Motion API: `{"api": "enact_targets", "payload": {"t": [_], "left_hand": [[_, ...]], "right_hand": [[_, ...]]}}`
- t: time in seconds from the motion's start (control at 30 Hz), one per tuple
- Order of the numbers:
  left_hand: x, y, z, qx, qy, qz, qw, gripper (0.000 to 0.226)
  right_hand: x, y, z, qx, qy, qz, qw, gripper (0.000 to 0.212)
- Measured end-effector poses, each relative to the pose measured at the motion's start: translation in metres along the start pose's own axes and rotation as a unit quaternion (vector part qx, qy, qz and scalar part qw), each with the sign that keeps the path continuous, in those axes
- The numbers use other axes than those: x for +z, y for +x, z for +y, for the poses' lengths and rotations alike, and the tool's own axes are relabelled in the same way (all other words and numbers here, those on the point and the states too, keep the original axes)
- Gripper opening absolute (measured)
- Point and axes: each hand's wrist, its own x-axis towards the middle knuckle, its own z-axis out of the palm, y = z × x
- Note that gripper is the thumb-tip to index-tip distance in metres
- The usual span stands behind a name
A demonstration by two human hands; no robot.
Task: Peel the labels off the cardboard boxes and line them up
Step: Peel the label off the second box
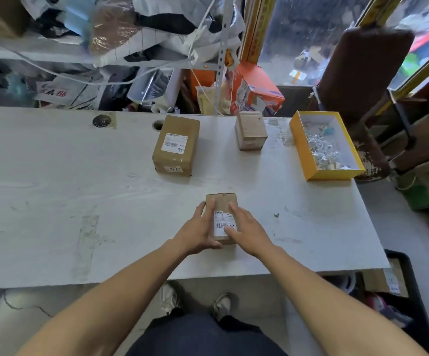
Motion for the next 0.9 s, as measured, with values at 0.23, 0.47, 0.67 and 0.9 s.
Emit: {"api": "enact_targets", "payload": {"t": [0.23,0.47,0.67,0.9], "left_hand": [[0.013,-0.010,0.004,0.009,-0.008,0.039,0.999,0.131],[0.018,-0.009,-0.009,0.003,-0.026,0.050,0.998,0.132],[0.017,-0.009,-0.013,0.010,-0.050,0.054,0.997,0.129],[0.013,-0.006,-0.013,0.025,-0.043,0.057,0.997,0.123]], "right_hand": [[0.013,-0.008,0.013,0.004,0.052,0.059,0.997,0.064],[0.025,-0.012,0.012,0.025,0.126,0.132,0.983,0.048],[0.030,-0.010,0.008,0.042,0.123,0.176,0.976,0.032],[0.031,0.000,0.002,0.051,0.086,0.224,0.969,0.014]]}}
